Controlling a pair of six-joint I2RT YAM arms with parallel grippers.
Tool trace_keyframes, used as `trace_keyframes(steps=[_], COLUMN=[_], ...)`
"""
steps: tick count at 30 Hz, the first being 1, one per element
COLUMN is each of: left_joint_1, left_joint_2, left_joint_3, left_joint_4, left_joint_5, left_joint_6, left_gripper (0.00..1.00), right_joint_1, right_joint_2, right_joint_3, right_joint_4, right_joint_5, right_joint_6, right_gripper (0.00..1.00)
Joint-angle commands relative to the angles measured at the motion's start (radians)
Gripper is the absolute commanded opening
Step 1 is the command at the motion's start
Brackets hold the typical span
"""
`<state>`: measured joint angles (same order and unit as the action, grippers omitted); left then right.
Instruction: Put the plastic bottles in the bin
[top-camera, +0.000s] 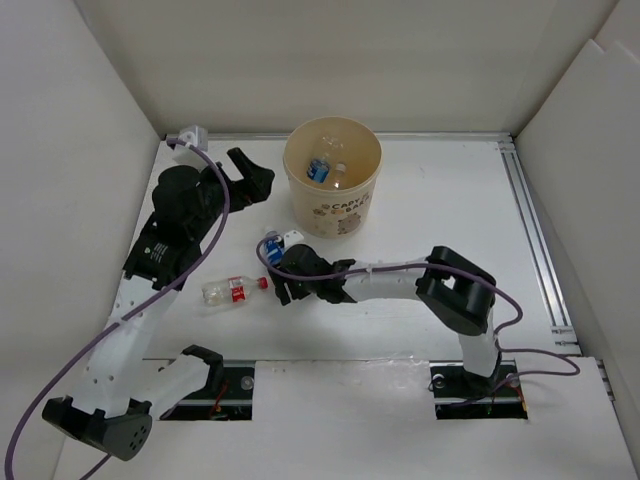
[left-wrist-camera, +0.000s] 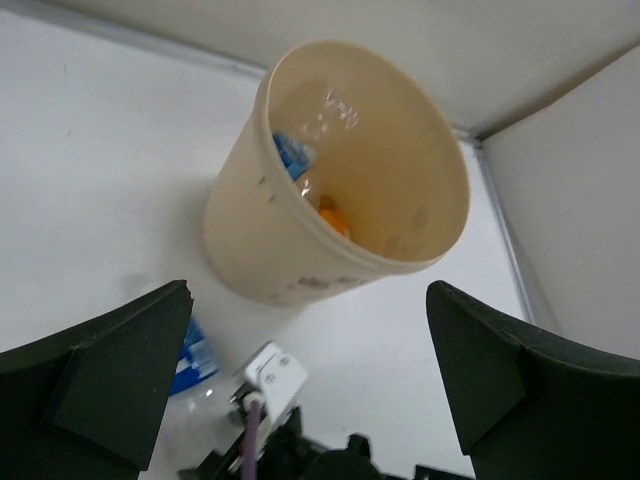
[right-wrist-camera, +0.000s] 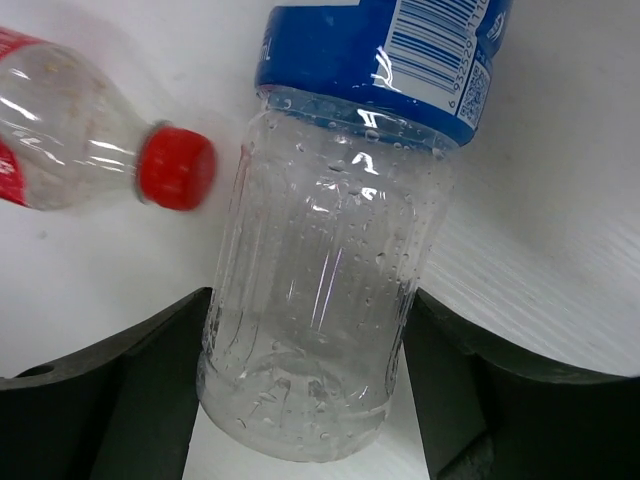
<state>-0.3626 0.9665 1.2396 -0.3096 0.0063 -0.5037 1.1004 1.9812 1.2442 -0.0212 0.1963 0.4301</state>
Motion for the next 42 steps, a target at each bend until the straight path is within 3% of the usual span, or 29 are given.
trace_keyframes(steps=[1,6,8,15,24,27,29,32,33,34,35,36,42], left_joint_1=[0.002,0.002,0.002,0.002,0.002,0.002,0.002,0.002,0.002,0.002,0.002,0.002,0.036], left_joint_2=[-0.043,-0.063,-0.063,-0.066,-0.086,-0.095,-0.095,-0.075,-0.054,-0.043,-0.034,-0.022,0.136], left_joint_3=[-0.055,-0.178,-0.19,-0.241,-0.292,-0.301,-0.301,-0.281,-0.269,-0.237,-0.217,-0.195,0.015], left_joint_4=[-0.005,0.067,0.086,0.127,0.234,0.244,0.264,0.276,0.276,0.276,0.288,0.288,0.414], left_joint_5=[0.004,0.162,0.21,0.383,0.547,0.534,0.534,0.558,0.558,0.558,0.548,0.534,0.409], left_joint_6=[0.019,-0.021,-0.032,-0.067,-0.127,-0.141,-0.141,-0.151,-0.151,-0.151,-0.151,-0.151,-0.128], left_gripper=[1.0,1.0,1.0,1.0,1.0,1.0,0.79,0.17,0.12,0.07,0.05,0.05,0.01], right_joint_1=[-0.02,-0.02,-0.02,-0.02,-0.02,-0.02,-0.011,-0.011,-0.011,-0.011,-0.011,-0.011,-0.011], right_joint_2=[-0.095,-0.336,-0.447,-0.654,-0.697,-0.72,-0.74,-0.797,-0.823,-0.834,-0.843,-0.852,-0.904], right_joint_3=[-0.058,-0.137,-0.146,-0.181,-0.192,-0.239,-0.267,-0.32,-0.321,-0.33,-0.33,-0.339,-0.397], right_joint_4=[-0.011,-0.065,-0.077,-0.008,0.176,0.285,0.338,0.4,0.4,0.4,0.4,0.377,0.224], right_joint_5=[0.078,0.13,0.13,0.045,-0.131,-0.195,-0.207,-0.16,-0.147,-0.132,-0.109,-0.088,0.147], right_joint_6=[0.035,0.045,0.018,-0.004,-0.024,-0.024,-0.024,-0.033,-0.033,-0.033,-0.045,-0.045,-0.045], right_gripper=[0.1,0.09,0.02,0.0,0.0,0.0,0.0,0.0,0.15,0.41,0.78,1.0,1.0])
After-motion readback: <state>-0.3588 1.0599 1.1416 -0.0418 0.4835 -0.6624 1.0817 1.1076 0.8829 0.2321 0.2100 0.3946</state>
